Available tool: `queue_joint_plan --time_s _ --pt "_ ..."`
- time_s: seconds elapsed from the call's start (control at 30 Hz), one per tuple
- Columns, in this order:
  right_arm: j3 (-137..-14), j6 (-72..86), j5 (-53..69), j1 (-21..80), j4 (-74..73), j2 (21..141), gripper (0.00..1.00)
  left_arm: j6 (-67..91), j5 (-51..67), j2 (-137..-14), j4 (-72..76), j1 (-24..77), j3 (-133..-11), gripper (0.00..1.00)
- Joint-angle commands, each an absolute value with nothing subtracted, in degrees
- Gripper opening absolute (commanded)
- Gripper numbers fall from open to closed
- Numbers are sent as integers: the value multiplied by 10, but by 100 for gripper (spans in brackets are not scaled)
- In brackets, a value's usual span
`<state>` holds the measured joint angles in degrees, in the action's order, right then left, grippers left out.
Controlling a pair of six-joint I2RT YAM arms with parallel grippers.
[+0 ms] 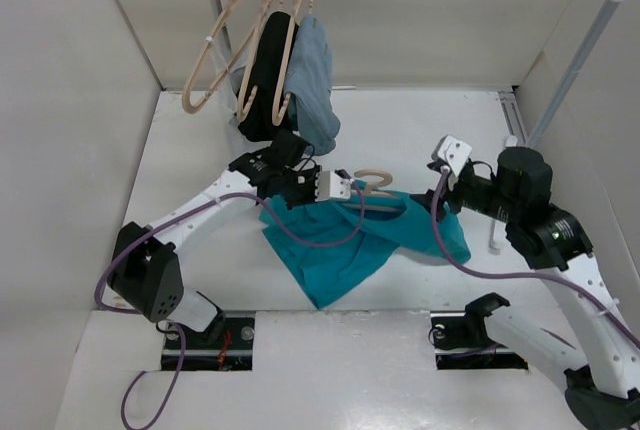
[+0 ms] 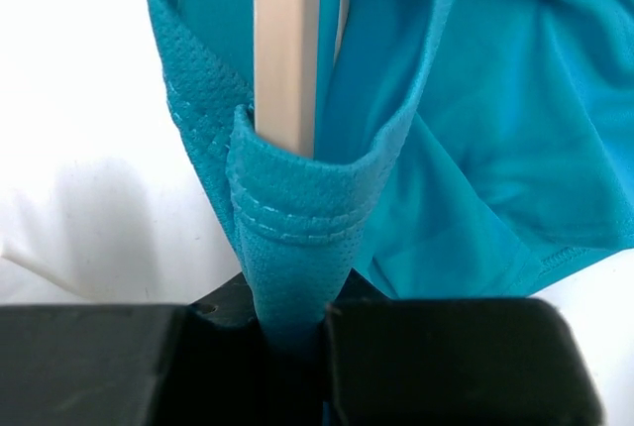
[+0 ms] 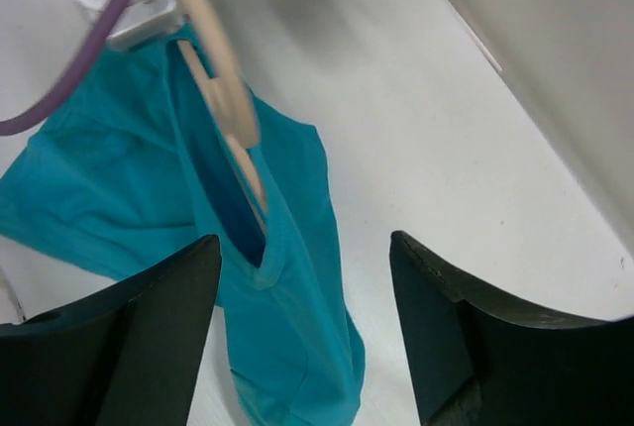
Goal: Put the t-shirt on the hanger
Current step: Place tshirt on hanger
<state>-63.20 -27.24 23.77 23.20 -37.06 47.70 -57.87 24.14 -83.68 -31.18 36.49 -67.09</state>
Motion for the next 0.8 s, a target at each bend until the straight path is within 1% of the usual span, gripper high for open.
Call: queue_joint_plan --time_s 0.0,0.13,0.17,0.27,0.3,0.43,0.47,0.53,0.6,0.63,0.7,0.73,0.77 --pt "-629 -314 284 236 -388 478 74 -569 293 -813 -301 351 -682 0" --pt "-647 -347 277 249 -417 529 76 -574 313 -813 -301 351 -705 0" --pt "-647 -363 277 249 -424 558 80 -574 322 -813 -307 351 -711 0" --pt "-637 -388 265 249 -435 601 81 -581 337 -813 -312 351 -711 0" --pt "-637 -397 259 249 -435 609 83 -581 337 -808 -312 351 -711 0" --pt "-623 -403 250 243 -395 630 83 -581 337 -802 -302 351 -704 0" --pt "-617 -396 259 237 -382 637 81 -581 337 -802 -301 351 -704 0" --pt "-617 -391 287 229 -364 644 58 -576 337 -802 -301 351 -704 0" --pt "-617 -382 324 213 -356 651 27 -560 337 -802 -296 351 -704 0" --pt "-623 -374 335 213 -356 651 0 -552 337 -802 -296 351 -704 0" --pt "-623 -366 349 201 -350 651 0 -531 330 -796 -274 351 -704 0" --pt "-618 -351 349 201 -350 636 0 -502 321 -796 -265 351 -704 7" --pt "-618 -351 349 196 -350 627 0 -491 321 -796 -252 351 -699 22"
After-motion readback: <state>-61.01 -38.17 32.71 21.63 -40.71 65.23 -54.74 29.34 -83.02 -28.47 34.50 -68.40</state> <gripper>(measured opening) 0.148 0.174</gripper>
